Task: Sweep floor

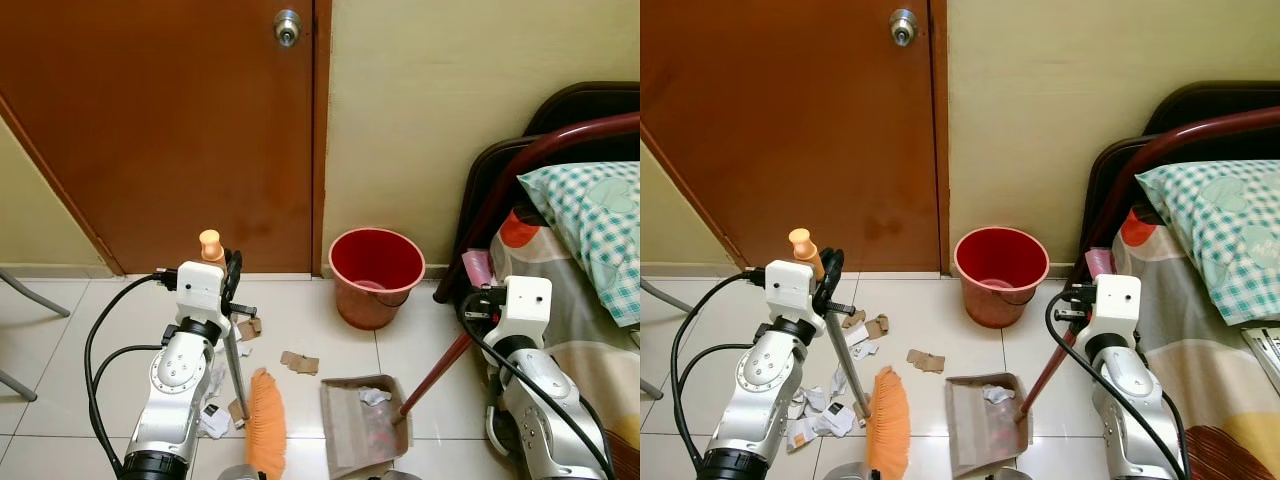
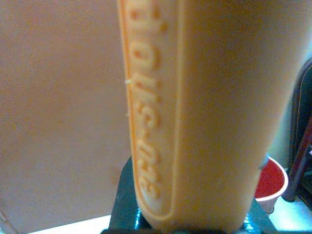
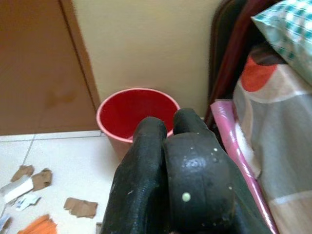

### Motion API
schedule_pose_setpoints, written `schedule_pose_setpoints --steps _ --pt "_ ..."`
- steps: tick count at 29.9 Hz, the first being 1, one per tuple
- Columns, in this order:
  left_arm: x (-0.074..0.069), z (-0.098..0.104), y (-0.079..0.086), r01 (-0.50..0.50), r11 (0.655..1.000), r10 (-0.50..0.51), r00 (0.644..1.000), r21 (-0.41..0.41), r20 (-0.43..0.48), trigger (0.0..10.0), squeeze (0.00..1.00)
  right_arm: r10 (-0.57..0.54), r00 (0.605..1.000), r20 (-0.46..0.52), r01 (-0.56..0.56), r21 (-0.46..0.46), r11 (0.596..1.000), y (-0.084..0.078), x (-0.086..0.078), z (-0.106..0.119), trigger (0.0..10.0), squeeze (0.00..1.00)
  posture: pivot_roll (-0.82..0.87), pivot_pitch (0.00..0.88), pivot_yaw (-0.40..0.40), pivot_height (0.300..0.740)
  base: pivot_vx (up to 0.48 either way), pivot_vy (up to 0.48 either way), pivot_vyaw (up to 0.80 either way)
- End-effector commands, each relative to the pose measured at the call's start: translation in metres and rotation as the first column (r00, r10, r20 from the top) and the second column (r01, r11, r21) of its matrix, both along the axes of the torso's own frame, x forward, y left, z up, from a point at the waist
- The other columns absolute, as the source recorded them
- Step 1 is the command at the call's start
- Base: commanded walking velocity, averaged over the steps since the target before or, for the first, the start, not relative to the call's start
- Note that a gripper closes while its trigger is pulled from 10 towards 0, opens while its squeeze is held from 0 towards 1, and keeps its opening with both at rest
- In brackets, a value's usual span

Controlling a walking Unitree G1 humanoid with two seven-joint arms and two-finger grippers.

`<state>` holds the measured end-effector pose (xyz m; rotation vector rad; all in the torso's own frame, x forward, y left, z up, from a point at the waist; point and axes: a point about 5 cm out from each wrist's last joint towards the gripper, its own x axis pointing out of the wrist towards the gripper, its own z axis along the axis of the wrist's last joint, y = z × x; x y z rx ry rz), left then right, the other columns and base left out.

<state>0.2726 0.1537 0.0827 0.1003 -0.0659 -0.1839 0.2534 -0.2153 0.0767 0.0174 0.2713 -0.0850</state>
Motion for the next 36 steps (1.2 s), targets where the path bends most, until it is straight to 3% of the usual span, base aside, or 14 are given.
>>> schedule_pose_setpoints --steps 1,4,9,11,15,16,20,23,25,29,31,36 --pt "-0.001 0.002 0.004 -0.005 1.000 0.005 1.000 0.022 0.002 10.0 0.00 -0.015 0.998 0.058 0.013 0.018 1.000 0.000 0.008 0.013 10.0 0.00 -0.01 0.003 -0.012 0.740 0.000 0.000 0.00" --pt "-0.003 -0.002 0.012 -0.047 0.998 0.048 0.999 0.043 -0.011 10.0 0.00 -0.036 0.993 0.112 0.027 0.076 0.997 0.010 0.018 0.024 10.0 0.00 -0.01 0.004 0.002 0.740 0.000 0.000 0.00" --pt "-0.002 -0.006 0.024 -0.156 0.983 0.159 0.987 0.099 -0.020 10.0 0.00 -0.022 0.982 0.187 0.005 0.088 0.996 0.017 0.031 0.043 10.0 0.00 -0.01 0.008 0.004 0.740 0.000 0.000 0.00" --pt "-0.004 -0.009 0.030 -0.206 0.975 0.210 0.977 0.084 -0.039 10.0 0.00 -0.014 0.975 0.223 -0.008 0.099 0.995 0.020 0.041 0.054 10.0 0.00 -0.02 0.011 0.003 0.740 0.000 0.000 0.00" --pt "-0.004 -0.010 0.030 -0.214 0.973 0.217 0.975 0.082 -0.040 10.0 0.00 -0.013 0.967 0.256 -0.027 0.149 0.988 0.024 0.059 0.071 10.0 0.00 -0.02 0.012 -0.006 0.740 0.000 0.000 0.00" --pt "-0.004 -0.010 0.028 -0.216 0.974 0.219 0.975 0.068 -0.044 10.0 0.00 -0.006 0.960 0.279 -0.046 0.178 0.983 0.028 0.071 0.083 10.0 0.00 -0.01 0.010 -0.012 0.740 0.000 0.000 0.00" --pt "-0.004 -0.010 0.027 -0.217 0.974 0.220 0.974 0.063 -0.046 10.0 0.00 0.003 0.957 0.290 -0.060 0.186 0.981 0.031 0.077 0.089 10.0 0.00 -0.01 0.010 -0.013 0.740 0.000 0.000 0.00" --pt "-0.004 -0.012 0.023 -0.221 0.974 0.224 0.973 0.056 -0.053 10.0 0.00 0.037 0.946 0.323 -0.119 0.237 0.964 0.047 0.096 0.111 10.0 0.00 -0.01 0.010 -0.022 0.740 0.000 0.000 0.00" --pt "-0.004 -0.013 0.020 -0.218 0.975 0.221 0.974 0.050 -0.056 10.0 0.00 0.063 0.931 0.361 -0.156 0.235 0.959 0.054 0.103 0.125 10.0 0.00 -0.01 0.010 -0.023 0.740 0.000 0.000 0.00" --pt "-0.003 -0.013 0.017 -0.211 0.977 0.213 0.975 0.042 -0.056 10.0 0.00 0.045 0.900 0.433 -0.162 0.237 0.958 0.053 0.112 0.149 10.0 0.00 -0.01 0.010 -0.023 0.740 0.000 0.000 0.00" --pt "-0.002 -0.012 0.016 -0.209 0.977 0.211 0.976 0.039 -0.055 10.0 0.00 0.032 0.837 0.546 -0.173 0.210 0.962 0.049 0.118 0.182 10.0 0.00 -0.01 0.014 -0.024 0.740 0.000 0.000 0.00" --pt "-0.001 -0.010 0.015 -0.206 0.978 0.207 0.977 0.036 -0.050 10.0 0.00 0.014 0.780 0.626 -0.167 0.186 0.968 0.045 0.122 0.211 10.0 0.00 -0.01 0.015 -0.022 0.740 0.000 0.000 0.00"
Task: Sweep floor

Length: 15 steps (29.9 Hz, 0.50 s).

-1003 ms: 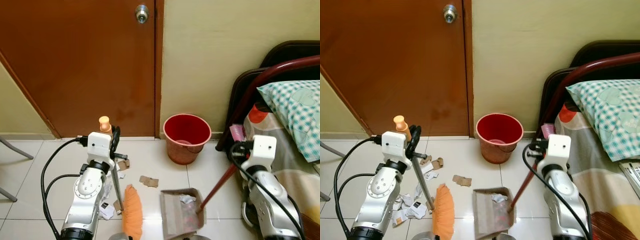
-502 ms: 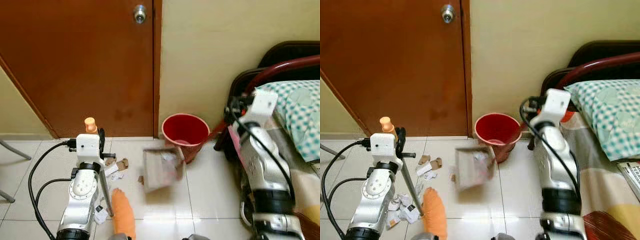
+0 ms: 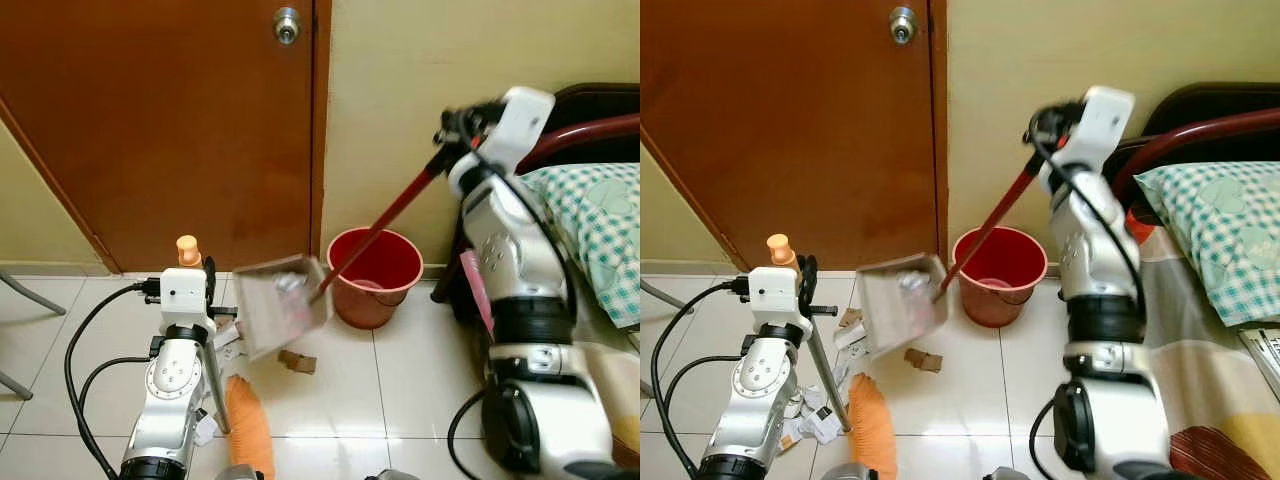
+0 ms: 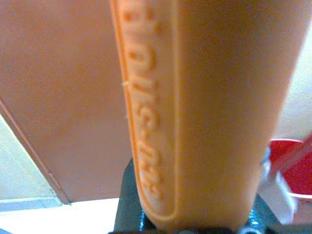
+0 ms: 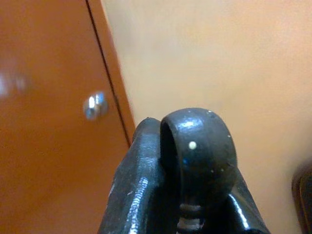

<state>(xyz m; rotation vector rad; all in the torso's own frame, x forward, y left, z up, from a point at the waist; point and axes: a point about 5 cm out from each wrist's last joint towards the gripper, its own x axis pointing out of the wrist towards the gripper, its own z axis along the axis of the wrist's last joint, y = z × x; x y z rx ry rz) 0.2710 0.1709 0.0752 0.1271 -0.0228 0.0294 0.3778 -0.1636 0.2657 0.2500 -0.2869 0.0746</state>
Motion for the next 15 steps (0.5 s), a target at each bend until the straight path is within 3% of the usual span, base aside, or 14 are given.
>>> schedule_pose_setpoints --steps 1,5,15 --pt "0.001 -0.002 -0.002 0.010 1.000 -0.010 1.000 0.005 -0.023 10.0 0.00 -0.044 0.988 0.149 0.045 0.000 0.999 -0.009 -0.001 0.034 10.0 0.00 0.00 0.015 -0.021 0.740 0.000 0.000 0.00" --pt "0.001 -0.001 -0.001 0.011 1.000 -0.011 1.000 0.007 -0.021 10.0 0.00 -0.089 0.964 0.250 0.123 -0.124 0.985 -0.013 -0.001 0.050 10.0 0.00 0.00 0.015 -0.020 0.740 0.000 0.000 0.00" --pt "0.003 0.004 -0.009 0.061 0.998 -0.061 0.998 -0.022 -0.015 10.0 0.00 -0.099 0.937 0.335 0.201 -0.287 0.936 -0.013 0.001 0.048 10.0 0.00 0.00 0.017 -0.015 0.740 0.000 0.000 0.00"
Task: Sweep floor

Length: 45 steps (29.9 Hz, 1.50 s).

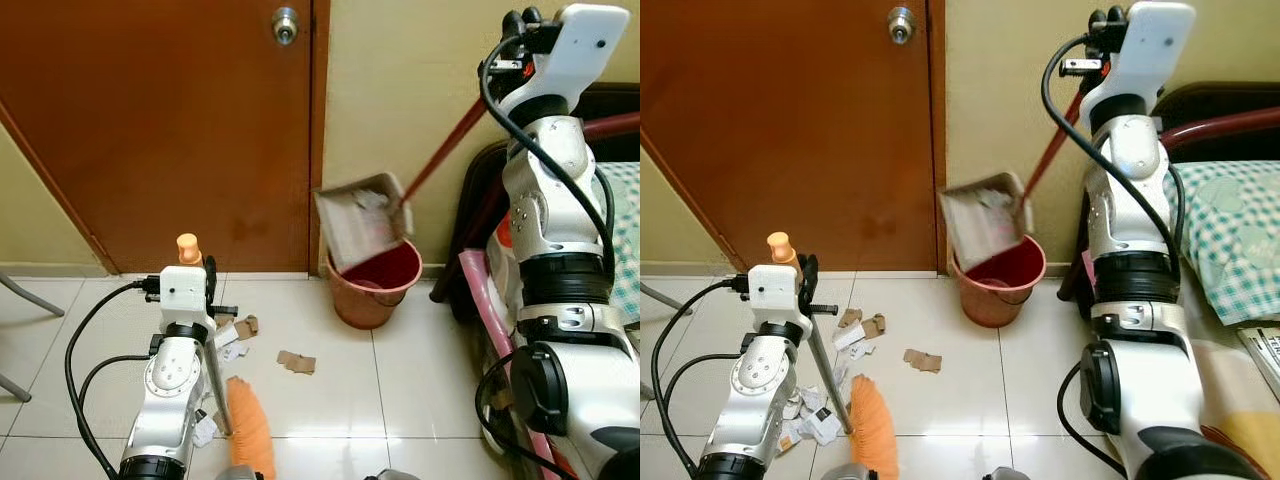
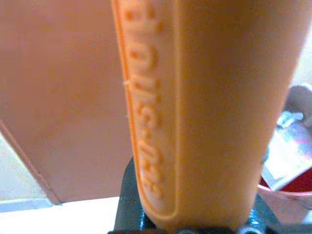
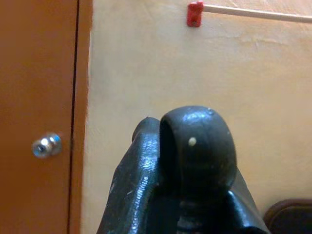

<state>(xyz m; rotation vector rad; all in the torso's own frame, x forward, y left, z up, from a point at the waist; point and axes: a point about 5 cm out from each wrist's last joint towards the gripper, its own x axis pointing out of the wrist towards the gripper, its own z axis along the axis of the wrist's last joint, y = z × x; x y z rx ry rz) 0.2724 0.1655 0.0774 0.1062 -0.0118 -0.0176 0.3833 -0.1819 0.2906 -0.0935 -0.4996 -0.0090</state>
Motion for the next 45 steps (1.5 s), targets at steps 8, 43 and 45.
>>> schedule_pose_setpoints --steps 8,43,45 --pt "0.002 0.003 -0.001 0.010 1.000 -0.010 1.000 0.006 0.000 10.0 0.00 0.052 0.985 0.162 -0.018 -0.205 0.979 0.031 -0.009 0.007 10.0 0.00 0.01 0.018 -0.012 0.740 0.000 0.000 0.00" --pt "0.002 0.000 -0.010 0.009 1.000 -0.009 1.000 -0.009 -0.002 10.0 0.00 0.336 0.923 0.189 -0.209 -0.485 0.849 0.091 -0.035 -0.035 10.0 0.00 0.00 0.020 -0.038 0.740 0.000 0.000 0.00" --pt "0.003 0.000 -0.010 0.009 1.000 -0.009 1.000 -0.009 -0.002 10.0 0.00 0.362 0.909 0.208 -0.252 -0.419 0.872 0.096 -0.037 -0.019 10.0 0.00 -0.01 0.019 -0.035 0.740 0.000 0.000 0.00"
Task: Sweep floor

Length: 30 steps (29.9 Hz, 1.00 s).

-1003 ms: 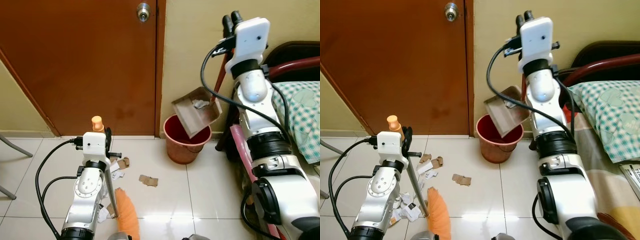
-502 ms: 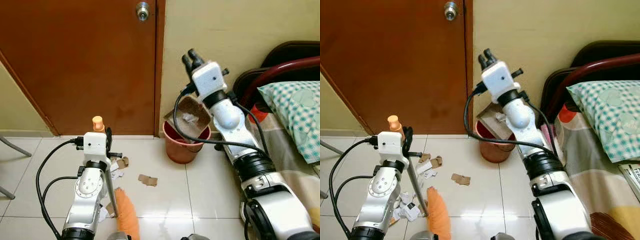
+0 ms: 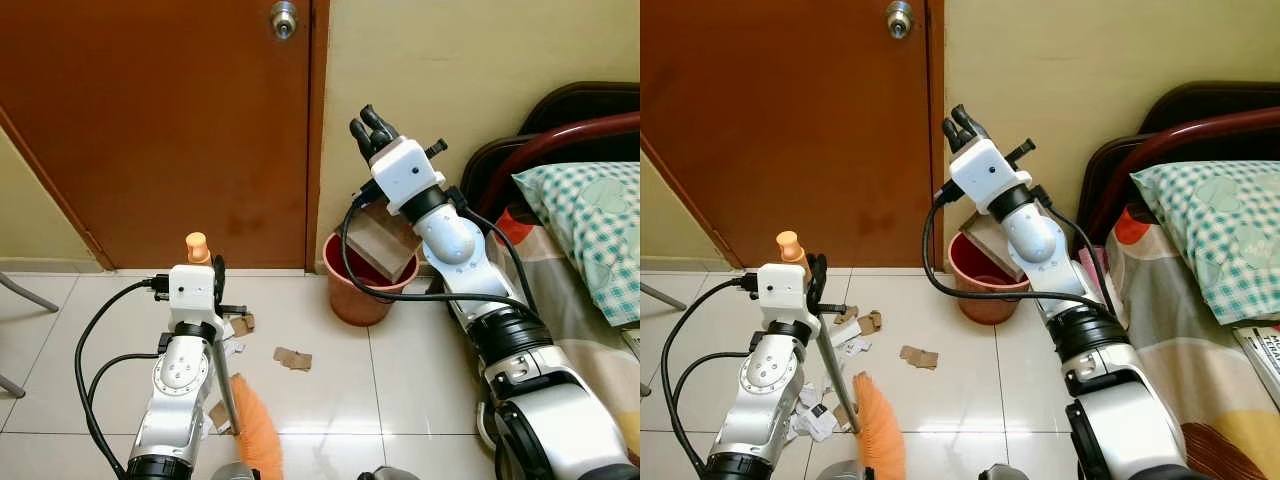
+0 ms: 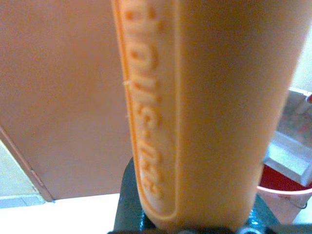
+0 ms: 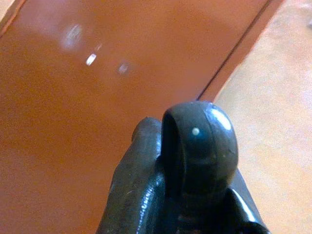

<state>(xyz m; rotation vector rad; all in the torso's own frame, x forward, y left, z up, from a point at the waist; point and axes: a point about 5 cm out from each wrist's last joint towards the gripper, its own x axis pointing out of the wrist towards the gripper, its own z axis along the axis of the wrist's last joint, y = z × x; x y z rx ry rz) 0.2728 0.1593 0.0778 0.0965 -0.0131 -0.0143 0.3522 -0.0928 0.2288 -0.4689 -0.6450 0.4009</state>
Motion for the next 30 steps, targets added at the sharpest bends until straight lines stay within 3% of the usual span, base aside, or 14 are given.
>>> schedule_pose_setpoints --steps 1,7,12,14,16,17,22,26,27,30 --pt "0.002 0.000 -0.003 0.012 1.000 -0.012 1.000 0.001 -0.004 10.0 0.00 0.080 0.990 0.115 -0.092 0.104 0.990 0.010 -0.007 0.047 10.0 0.00 -0.01 0.019 -0.035 0.740 0.000 0.000 0.00" --pt "0.004 0.001 -0.005 0.022 1.000 -0.022 1.000 0.005 0.002 10.0 0.00 0.181 0.963 0.202 -0.210 0.131 0.969 0.030 -0.025 0.079 10.0 0.00 -0.01 0.017 -0.026 0.740 0.000 0.000 0.00" --pt "0.004 0.002 -0.004 0.024 1.000 -0.024 1.000 0.015 0.006 10.0 0.00 0.198 0.968 0.153 -0.229 0.225 0.947 0.031 -0.025 0.081 10.0 0.00 -0.01 0.017 -0.027 0.740 0.000 0.000 0.00" --pt "0.003 0.002 -0.003 0.021 1.000 -0.021 1.000 0.018 0.004 10.0 0.00 0.194 0.980 0.041 -0.198 0.295 0.935 0.027 -0.023 0.062 10.0 0.00 -0.01 0.017 -0.027 0.740 0.000 0.000 0.00" --pt "0.003 0.002 -0.003 0.021 1.000 -0.021 1.000 0.018 0.004 10.0 0.00 0.194 0.980 0.041 -0.198 0.295 0.935 0.027 -0.023 0.062 10.0 0.00 -0.01 0.017 -0.027 0.740 0.000 0.000 0.00" --pt "0.002 0.004 -0.002 0.018 1.000 -0.018 1.000 0.017 0.009 10.0 0.00 0.160 0.984 -0.080 -0.121 0.359 0.925 0.015 -0.022 0.041 10.0 0.00 0.01 0.021 -0.032 0.740 0.000 0.000 0.00" --pt "0.002 0.007 0.000 0.009 1.000 -0.010 1.000 0.011 0.018 10.0 0.00 0.080 0.966 -0.244 0.034 0.430 0.902 -0.011 -0.027 0.002 10.0 0.00 0.00 0.022 -0.021 0.740 0.000 0.000 0.00" --pt "0.004 0.007 -0.002 0.031 0.999 -0.031 0.999 0.016 0.016 10.0 0.00 0.019 0.926 -0.376 0.153 0.421 0.894 -0.028 -0.033 -0.037 10.0 0.00 -0.01 0.021 -0.013 0.740 0.000 0.000 0.00" --pt "0.004 0.007 -0.002 0.031 0.999 -0.031 0.999 0.016 0.016 10.0 0.00 0.019 0.926 -0.376 0.153 0.421 0.894 -0.028 -0.033 -0.037 10.0 0.00 -0.01 0.021 -0.013 0.740 0.000 0.000 0.00" --pt "0.008 0.013 -0.002 0.031 0.999 -0.032 0.999 0.014 0.029 10.0 0.00 -0.020 0.877 -0.480 0.259 0.438 0.861 -0.037 -0.039 -0.063 10.0 0.00 0.01 0.019 -0.004 0.740 0.000 0.000 0.00"
